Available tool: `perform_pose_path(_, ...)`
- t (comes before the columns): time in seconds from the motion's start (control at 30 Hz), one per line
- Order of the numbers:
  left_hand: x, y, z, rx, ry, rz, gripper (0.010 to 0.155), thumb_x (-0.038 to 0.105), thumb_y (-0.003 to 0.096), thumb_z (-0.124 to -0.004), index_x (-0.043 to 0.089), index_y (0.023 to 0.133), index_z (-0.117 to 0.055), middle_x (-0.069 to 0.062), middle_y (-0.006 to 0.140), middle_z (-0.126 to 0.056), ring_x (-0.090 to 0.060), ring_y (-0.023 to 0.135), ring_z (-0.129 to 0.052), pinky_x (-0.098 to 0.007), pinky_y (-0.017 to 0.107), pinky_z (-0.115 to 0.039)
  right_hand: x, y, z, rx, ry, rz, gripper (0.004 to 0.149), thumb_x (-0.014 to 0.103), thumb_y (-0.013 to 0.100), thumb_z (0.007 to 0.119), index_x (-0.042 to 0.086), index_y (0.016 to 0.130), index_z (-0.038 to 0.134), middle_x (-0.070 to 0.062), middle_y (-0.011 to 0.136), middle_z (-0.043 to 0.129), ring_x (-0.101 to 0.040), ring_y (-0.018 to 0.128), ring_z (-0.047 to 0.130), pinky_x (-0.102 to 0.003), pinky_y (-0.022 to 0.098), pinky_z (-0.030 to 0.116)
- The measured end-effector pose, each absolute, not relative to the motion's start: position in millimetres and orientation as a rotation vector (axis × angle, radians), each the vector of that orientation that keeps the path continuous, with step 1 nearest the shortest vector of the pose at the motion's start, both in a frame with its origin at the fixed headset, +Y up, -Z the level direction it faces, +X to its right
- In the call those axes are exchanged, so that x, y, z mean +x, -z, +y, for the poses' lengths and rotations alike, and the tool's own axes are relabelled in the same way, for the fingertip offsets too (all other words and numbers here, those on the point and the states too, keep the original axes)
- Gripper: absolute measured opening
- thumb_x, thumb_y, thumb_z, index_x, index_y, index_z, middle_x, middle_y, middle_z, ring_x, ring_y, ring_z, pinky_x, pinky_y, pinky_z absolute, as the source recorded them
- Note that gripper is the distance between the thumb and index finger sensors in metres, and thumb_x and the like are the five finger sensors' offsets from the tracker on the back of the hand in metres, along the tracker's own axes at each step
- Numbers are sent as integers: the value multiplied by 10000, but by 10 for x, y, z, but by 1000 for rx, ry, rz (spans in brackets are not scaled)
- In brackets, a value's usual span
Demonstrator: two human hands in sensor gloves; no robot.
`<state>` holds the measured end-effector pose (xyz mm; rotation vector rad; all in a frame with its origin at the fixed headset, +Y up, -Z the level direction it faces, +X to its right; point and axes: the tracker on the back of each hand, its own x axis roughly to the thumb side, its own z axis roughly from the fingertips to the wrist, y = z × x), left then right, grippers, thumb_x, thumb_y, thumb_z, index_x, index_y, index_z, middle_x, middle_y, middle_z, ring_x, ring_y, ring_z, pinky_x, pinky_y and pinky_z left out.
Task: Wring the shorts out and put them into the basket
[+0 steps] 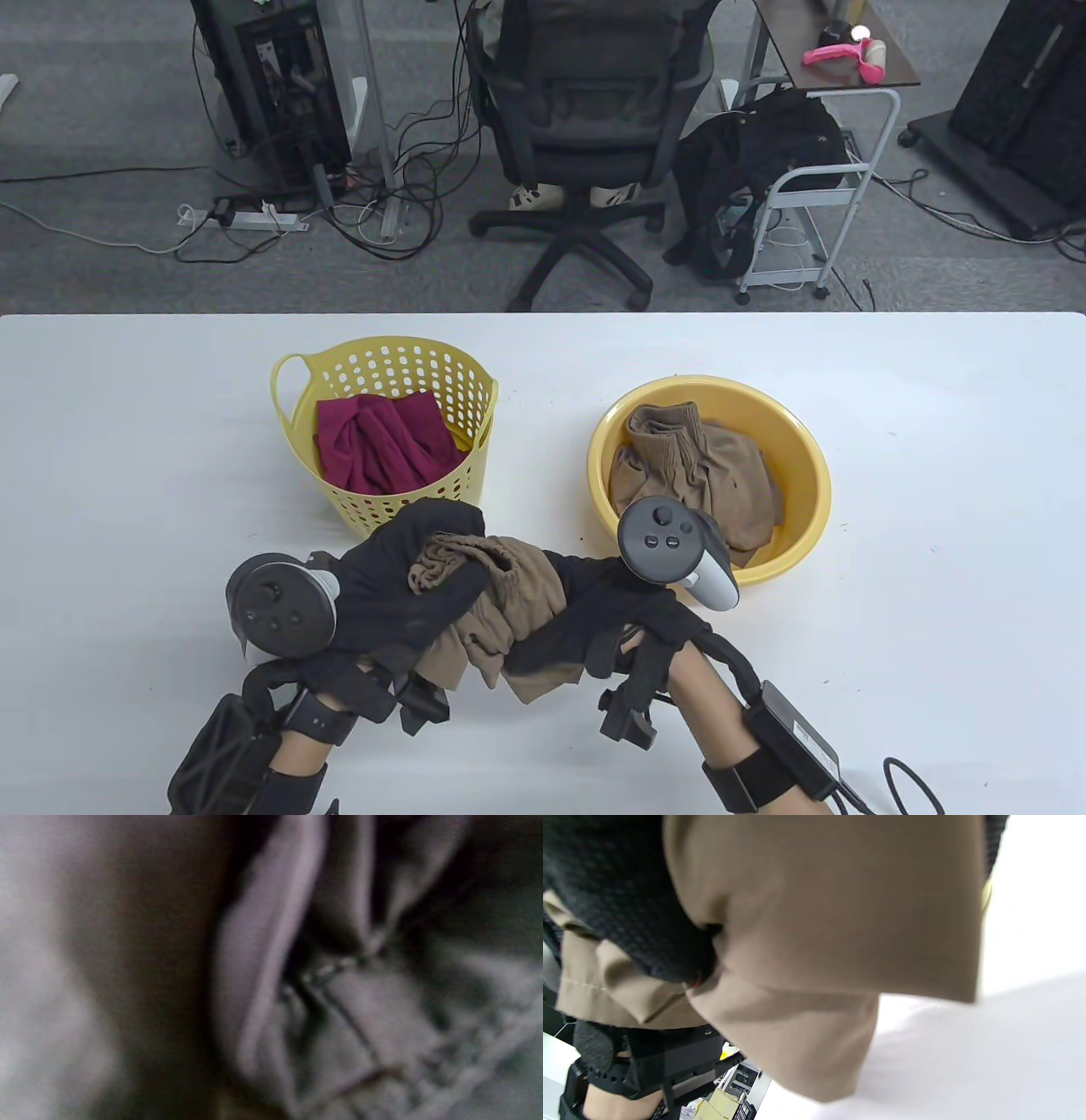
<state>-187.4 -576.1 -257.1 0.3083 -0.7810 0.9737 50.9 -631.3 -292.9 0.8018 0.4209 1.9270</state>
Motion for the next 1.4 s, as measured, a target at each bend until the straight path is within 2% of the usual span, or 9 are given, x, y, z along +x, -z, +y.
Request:
perform_pose_path(0.17,-1931,2575,-5729,320,-935,-757,580,570,560,-773,216,976,-578,-156,957,-787,-419,789,-915,-615,665,-712,602,2932,-6283,778,-1963,381,917,516,401,1004,69,1062,553,-227,1026,658,-458,834,825,-579,594,719)
perform_pose_path(0.33,-1979,2589,-5711,326,-895,-730,577,567,564,-773,217,978,-575,-152,960,-783,-416,794,-914,-614,665,-712,711,2922,-6243,790,-2121,264,897,531,400,997,96,1062,578,-216,1063,624,-486,930,732,-646,629,663)
perform_pose_path(0.5,-1997,2614,-5695,321,-879,-712,586,567,565,-772,220,988,-562,-152,973,-769,-420,811,-900,-620,673,-700,811,2916,-6271,769,-2298,161,931,576,394,978,107,1079,558,-233,1099,550,-538,1010,522,-735,662,498)
perform_pose_path(0.67,-2042,2643,-5665,328,-844,-698,591,565,566,-775,222,995,-554,-151,982,-760,-425,820,-890,-624,677,-691,903,2909,-6367,735,-2430,91,971,613,391,960,113,1098,520,-246,1122,478,-551,1030,404,-772,663,390)
perform_pose_path(1.17,-2162,2809,-5568,358,-759,-613,620,529,583,-750,218,1034,-459,-162,1049,-667,-451,887,-823,-642,700,-639,1021,2801,-6757,590,-2670,-68,1015,736,412,830,123,1126,448,-262,1142,377,-555,1037,270,-802,641,262)
perform_pose_path(1.4,-2200,2913,-5473,377,-741,-583,623,501,594,-719,216,1046,-398,-169,1089,-589,-472,930,-770,-650,716,-605,1025,2738,-6796,589,-2706,-115,1009,742,409,813,135,1126,445,-259,1143,363,-552,1036,243,-803,634,232)
